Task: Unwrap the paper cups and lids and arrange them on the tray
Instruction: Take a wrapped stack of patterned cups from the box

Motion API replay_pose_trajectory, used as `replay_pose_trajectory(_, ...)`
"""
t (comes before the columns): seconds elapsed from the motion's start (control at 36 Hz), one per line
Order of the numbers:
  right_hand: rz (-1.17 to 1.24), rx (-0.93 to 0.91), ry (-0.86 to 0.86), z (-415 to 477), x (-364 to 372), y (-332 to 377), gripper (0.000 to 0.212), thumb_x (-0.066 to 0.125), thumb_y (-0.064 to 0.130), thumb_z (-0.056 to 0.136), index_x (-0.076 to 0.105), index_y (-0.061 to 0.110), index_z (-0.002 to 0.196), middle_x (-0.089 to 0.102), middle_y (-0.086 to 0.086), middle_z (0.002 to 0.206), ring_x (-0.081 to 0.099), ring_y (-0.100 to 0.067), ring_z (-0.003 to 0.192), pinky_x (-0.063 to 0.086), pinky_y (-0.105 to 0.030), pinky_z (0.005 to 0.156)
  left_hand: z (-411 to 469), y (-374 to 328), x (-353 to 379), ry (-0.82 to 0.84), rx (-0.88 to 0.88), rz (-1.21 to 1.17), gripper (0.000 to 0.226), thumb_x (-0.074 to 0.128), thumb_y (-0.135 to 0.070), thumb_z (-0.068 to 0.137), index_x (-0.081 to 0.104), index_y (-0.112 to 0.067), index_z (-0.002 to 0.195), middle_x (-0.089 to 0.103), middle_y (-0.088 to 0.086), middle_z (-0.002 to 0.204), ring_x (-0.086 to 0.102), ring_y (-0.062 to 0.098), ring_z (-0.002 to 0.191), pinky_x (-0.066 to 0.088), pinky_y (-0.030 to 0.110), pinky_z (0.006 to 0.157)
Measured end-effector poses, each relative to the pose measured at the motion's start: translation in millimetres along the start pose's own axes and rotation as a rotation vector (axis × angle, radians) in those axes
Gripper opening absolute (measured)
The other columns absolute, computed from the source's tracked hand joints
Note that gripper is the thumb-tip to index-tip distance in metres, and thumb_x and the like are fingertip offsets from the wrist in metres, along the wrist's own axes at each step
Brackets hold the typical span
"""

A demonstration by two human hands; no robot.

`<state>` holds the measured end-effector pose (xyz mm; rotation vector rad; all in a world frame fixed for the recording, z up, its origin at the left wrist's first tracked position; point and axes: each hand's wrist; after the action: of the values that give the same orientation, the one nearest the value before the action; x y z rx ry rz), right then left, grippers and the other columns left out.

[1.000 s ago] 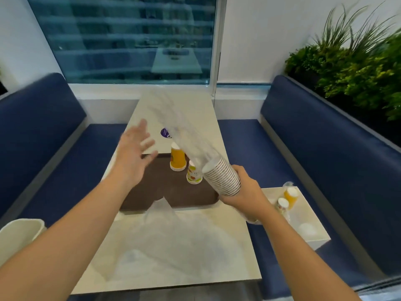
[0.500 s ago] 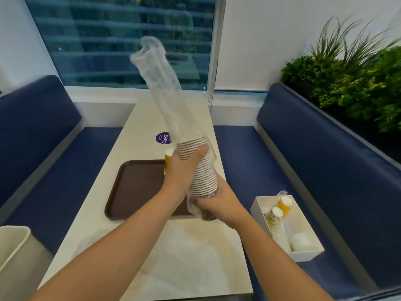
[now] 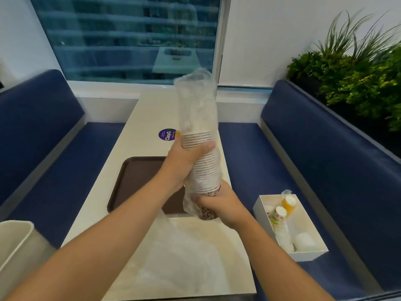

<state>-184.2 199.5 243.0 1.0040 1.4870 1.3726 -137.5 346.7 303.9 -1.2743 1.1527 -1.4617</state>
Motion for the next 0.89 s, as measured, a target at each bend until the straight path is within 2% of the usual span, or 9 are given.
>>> replay_pose_trajectory(0.08,0.063,-0.057,-0.023,6,-1,9,0.053,0.074,-0.002,0.081,0.064,0.022,0.128,0.075,-0.007,0.115,0.072,-0.026,0.109,0.059,-0.043,0.096,-18,18,10,0.008,-0.026,0.082,0.059,0.086,-0.036,0.078,0.065,-0.017,0.130,0.075,0.009,0.119,0.073,0.029,0.110,0.058,0.055,0.098)
replay_pose_trajectory(0.14,0.060,-0.060,-0.042,6,-2,8,0.057,0.072,-0.006,0.085,0.061,0.031,0.128,0.075,-0.001,0.116,0.071,-0.023,0.111,0.059,-0.043,0.097,-23,25,5,0.071,-0.073,0.223,0.069,0.086,-0.050,0.074,0.063,-0.028,0.135,0.075,-0.002,0.123,0.072,0.019,0.114,0.057,0.050,0.102)
replay_pose_trajectory(0.22,0.047,-0.022,-0.051,4,-5,3,0.057,0.079,0.009,0.084,0.058,0.031,0.132,0.073,0.002,0.119,0.070,-0.020,0.113,0.059,-0.039,0.097,-17,22,-14,0.210,-0.140,0.375,0.084,0.087,-0.064,0.065,0.061,-0.032,0.138,0.073,-0.011,0.127,0.068,0.011,0.120,0.051,0.048,0.110)
replay_pose_trajectory(0.36,-0.033,0.043,0.033,-2,-5,0,0.049,0.084,0.007,0.081,0.065,0.028,0.121,0.075,0.008,0.108,0.071,-0.012,0.104,0.057,-0.024,0.082,5,-12,-35,0.013,-0.069,-0.065,0.131,0.096,-0.059,0.055,0.025,-0.027,0.161,0.062,-0.001,0.144,0.061,0.020,0.129,0.043,0.051,0.114)
replay_pose_trajectory(0.47,-0.026,0.018,0.047,1,6,6,0.050,0.082,0.001,0.081,0.065,0.025,0.121,0.076,0.009,0.107,0.073,-0.013,0.103,0.057,-0.024,0.084,-1,-14,-16,0.033,0.062,-0.067,0.069,0.086,-0.027,0.082,0.053,-0.007,0.140,0.070,0.016,0.120,0.069,0.036,0.107,0.057,0.057,0.093)
replay_pose_trajectory(0.58,0.115,-0.042,0.013,6,8,13,0.048,0.079,0.004,0.078,0.070,0.026,0.119,0.074,-0.015,0.115,0.072,-0.032,0.109,0.058,-0.049,0.097,-15,14,-1,0.017,0.004,0.050,0.059,0.083,-0.044,0.081,0.065,-0.017,0.130,0.075,0.011,0.121,0.072,0.033,0.112,0.056,0.057,0.100)
replay_pose_trajectory(0.67,0.162,-0.036,0.004,3,5,8,0.061,0.074,-0.006,0.086,0.072,0.050,0.108,0.072,-0.013,0.121,0.069,-0.034,0.114,0.055,-0.057,0.101,-20,24,-7,0.103,-0.087,0.286,0.070,0.082,-0.060,0.072,0.065,-0.030,0.133,0.075,-0.004,0.123,0.072,0.018,0.114,0.056,0.051,0.103)
replay_pose_trajectory(0.75,0.144,-0.008,0.011,-1,0,-2,0.053,0.078,0.004,0.085,0.071,0.048,0.114,0.071,-0.011,0.124,0.068,-0.032,0.117,0.053,-0.056,0.104,-17,18,-17,0.245,-0.135,0.403,0.082,0.085,-0.065,0.065,0.062,-0.032,0.137,0.073,-0.011,0.128,0.068,0.011,0.119,0.052,0.047,0.110)
replay_pose_trajectory(0.89,-0.006,0.072,0.063,-6,-7,-8,0.047,0.081,0.019,0.074,0.067,0.029,0.118,0.076,0.002,0.110,0.072,-0.018,0.106,0.059,-0.030,0.087,1,-15,-21,0.026,-0.047,0.030,0.135,0.091,-0.066,0.053,0.021,-0.032,0.163,0.059,-0.012,0.136,0.061,0.008,0.121,0.048,0.039,0.106)
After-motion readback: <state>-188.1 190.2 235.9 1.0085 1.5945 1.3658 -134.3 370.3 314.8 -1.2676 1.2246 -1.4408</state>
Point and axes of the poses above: each hand's wrist, its own z-axis towards the middle knuckle, its own x-axis out of the palm, y = z × x
